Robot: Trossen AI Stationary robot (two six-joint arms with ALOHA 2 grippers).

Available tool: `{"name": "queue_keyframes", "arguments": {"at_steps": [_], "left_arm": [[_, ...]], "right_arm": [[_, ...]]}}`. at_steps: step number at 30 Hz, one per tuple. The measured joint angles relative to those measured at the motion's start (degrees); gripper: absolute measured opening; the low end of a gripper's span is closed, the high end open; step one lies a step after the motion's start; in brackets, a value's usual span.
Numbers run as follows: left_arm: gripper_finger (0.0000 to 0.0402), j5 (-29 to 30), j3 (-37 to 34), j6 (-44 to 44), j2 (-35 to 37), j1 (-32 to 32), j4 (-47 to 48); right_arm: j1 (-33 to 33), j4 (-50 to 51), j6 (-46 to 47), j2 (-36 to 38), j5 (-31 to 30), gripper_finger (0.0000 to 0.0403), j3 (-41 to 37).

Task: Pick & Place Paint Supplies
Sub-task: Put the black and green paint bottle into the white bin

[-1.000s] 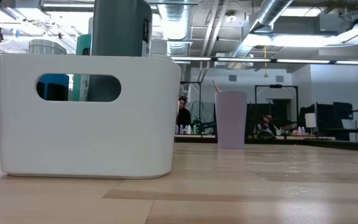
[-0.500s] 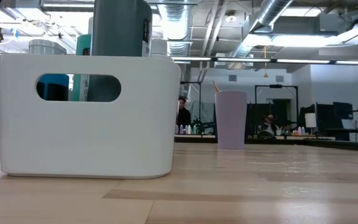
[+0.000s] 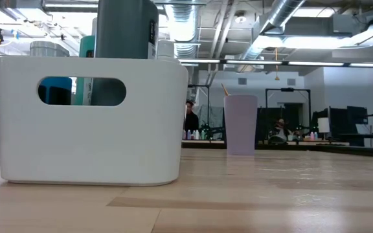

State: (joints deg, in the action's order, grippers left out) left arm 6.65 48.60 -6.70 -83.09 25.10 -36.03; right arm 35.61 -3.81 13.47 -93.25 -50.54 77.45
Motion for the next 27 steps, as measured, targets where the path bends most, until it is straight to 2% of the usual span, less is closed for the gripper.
{"name": "queue_keyframes", "arguments": {"at_steps": [14, 20, 27], "left_arm": [[0.0102, 0.20, 0.00, -0.02, 0.00, -0.09, 0.21], [0.0103, 0.20, -0.04, -0.02, -0.02, -0.09, 0.79], [0.0114, 0.13, -0.04, -0.02, -0.02, -0.09, 0.13]], "right_arm": [[-1.61, 2.55, 0.37, -0.02, 1.79, 0.0271, 3.93], [-1.57, 5.76, 6.22, -0.02, 2.29, 0.0273, 4.04], [-1.03, 5.82, 8.60, -0.04, 2.47, 0.0312, 4.06]]}}
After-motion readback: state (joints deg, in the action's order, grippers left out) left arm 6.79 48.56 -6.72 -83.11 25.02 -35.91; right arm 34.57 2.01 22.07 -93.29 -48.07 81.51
